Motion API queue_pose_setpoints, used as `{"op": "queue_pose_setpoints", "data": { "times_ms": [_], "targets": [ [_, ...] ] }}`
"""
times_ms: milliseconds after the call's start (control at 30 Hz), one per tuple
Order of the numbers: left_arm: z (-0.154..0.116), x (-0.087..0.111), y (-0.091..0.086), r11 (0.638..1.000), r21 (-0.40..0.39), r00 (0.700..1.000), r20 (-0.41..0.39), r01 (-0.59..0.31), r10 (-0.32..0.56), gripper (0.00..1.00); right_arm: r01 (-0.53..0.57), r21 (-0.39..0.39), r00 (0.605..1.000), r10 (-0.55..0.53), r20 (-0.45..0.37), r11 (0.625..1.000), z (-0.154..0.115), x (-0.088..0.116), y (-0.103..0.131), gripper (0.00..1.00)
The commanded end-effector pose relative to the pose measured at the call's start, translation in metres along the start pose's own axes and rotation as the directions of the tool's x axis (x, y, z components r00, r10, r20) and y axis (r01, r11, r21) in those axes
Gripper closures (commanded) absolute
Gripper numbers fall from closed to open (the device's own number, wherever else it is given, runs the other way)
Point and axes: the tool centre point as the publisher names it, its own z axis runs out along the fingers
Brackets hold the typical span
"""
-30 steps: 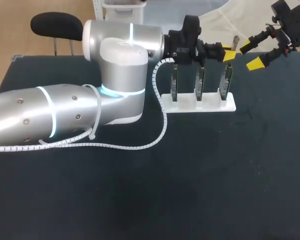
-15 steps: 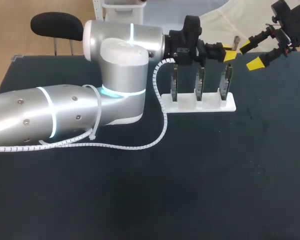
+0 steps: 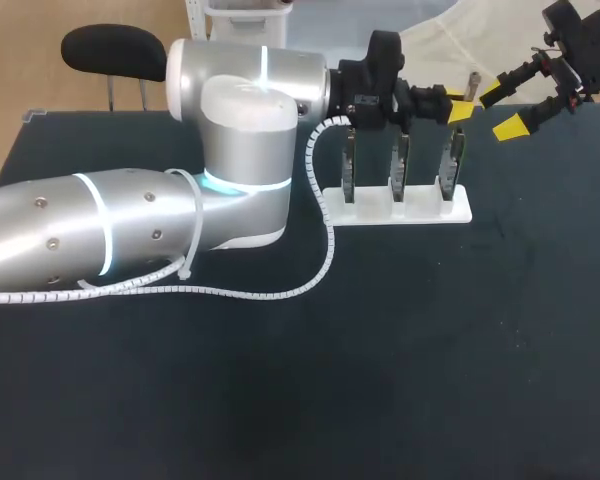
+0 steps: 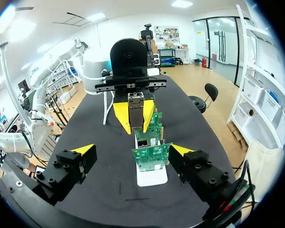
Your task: Pick up the optical module with the left hand, and insert it into the network port with the right hand.
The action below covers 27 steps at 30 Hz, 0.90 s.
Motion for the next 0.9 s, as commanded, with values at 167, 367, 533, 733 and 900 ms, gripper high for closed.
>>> {"op": "queue_pose_setpoints", "data": {
  "times_ms": [167,367,533,733,900],
  "targets": [
    [0.001,0.0,0.0,1.0,-0.002,1.0,0.001,-0.001,0.001,1.0,0.0,0.001,1.0,0.0,0.005,1.0,-0.002,-0.001,0.0,0.0],
    [0.001,0.0,0.0,1.0,-0.002,1.0,0.001,-0.001,0.001,1.0,0.013,0.035,1.0,-0.014,0.02,0.999,-0.015,-0.006,-0.005,0.0],
    [0.001,0.0,0.0,1.0,-0.002,1.0,0.001,-0.001,0.001,1.0,0.046,0.045,0.997,-0.048,0.056,0.998,-0.024,-0.023,-0.004,0.0],
    [0.001,0.0,0.0,1.0,-0.002,1.0,0.001,-0.001,0.001,1.0,0.085,0.04,0.993,-0.088,0.08,0.996,-0.025,-0.04,-0.001,0.0],
    [0.001,0.0,0.0,1.0,-0.002,1.0,0.001,-0.001,0.001,1.0,0.097,0.034,0.991,-0.1,0.085,0.995,-0.022,-0.045,0.0,0.0]
  ]
}}
